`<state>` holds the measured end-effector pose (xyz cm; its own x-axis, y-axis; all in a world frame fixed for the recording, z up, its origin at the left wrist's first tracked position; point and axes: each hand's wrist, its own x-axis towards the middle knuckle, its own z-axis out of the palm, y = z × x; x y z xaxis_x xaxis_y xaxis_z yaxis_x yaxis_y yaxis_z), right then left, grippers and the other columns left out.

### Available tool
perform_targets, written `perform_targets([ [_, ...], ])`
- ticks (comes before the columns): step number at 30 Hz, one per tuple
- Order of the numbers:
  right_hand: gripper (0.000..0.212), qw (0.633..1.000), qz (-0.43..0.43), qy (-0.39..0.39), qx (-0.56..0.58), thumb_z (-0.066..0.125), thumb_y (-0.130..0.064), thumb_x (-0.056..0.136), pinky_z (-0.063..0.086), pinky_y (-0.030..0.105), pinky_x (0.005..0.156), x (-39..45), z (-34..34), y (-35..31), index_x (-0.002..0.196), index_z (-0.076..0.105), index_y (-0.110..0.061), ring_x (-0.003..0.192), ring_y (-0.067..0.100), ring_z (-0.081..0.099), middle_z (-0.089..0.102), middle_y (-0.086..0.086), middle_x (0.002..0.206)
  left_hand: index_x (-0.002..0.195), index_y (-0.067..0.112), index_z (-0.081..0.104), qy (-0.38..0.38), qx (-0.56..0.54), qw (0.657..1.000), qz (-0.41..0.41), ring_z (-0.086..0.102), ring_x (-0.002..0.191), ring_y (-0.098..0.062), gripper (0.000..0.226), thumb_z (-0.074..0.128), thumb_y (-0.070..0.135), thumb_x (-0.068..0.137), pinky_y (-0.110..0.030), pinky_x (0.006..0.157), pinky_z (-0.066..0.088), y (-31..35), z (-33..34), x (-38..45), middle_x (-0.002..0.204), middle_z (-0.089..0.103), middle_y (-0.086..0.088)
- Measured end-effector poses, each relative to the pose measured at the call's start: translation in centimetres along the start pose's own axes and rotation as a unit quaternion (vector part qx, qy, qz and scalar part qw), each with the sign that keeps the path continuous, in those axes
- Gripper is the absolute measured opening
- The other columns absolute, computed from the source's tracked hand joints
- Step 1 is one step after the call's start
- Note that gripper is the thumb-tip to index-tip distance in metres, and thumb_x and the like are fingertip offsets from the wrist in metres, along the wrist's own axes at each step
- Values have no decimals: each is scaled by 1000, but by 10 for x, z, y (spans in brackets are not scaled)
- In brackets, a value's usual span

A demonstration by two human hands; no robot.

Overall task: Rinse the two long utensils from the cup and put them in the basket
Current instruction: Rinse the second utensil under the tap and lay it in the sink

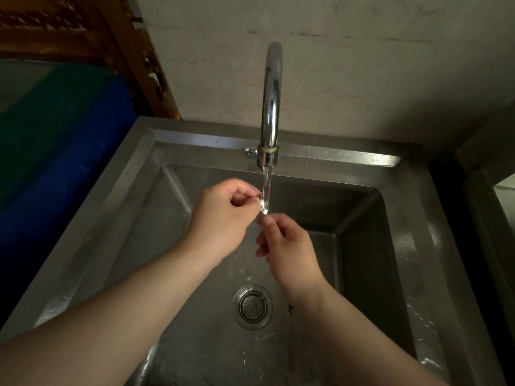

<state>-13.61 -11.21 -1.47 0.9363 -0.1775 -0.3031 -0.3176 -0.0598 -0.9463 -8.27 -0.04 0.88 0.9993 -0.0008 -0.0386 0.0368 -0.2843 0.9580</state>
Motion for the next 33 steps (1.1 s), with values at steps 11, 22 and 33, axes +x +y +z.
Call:
perform_targets([
  [11,27,983,31,-103,149,46,-19,103,51,27,54,-3,-15,4,87,68,-19,55,14,62,57,-2,60,98,15,67,-142,-140,979,-47,60,64,-8,20,62,0,87,-20,59,49,5,7,1,68,67,10],
  [22,23,989,24,-48,136,50,-9,100,59,31,68,-13,-13,21,86,68,-9,57,10,63,60,1,63,111,10,64,-114,-188,974,-54,72,77,-15,21,47,12,99,-24,69,55,28,15,13,86,77,3],
  [33,23,994,-45,-48,92,51,-19,100,56,32,65,-4,-12,1,86,69,-12,60,12,60,60,3,68,97,16,70,-150,-142,976,-67,70,97,-20,19,54,26,94,-38,82,51,24,16,-1,97,77,-2],
])
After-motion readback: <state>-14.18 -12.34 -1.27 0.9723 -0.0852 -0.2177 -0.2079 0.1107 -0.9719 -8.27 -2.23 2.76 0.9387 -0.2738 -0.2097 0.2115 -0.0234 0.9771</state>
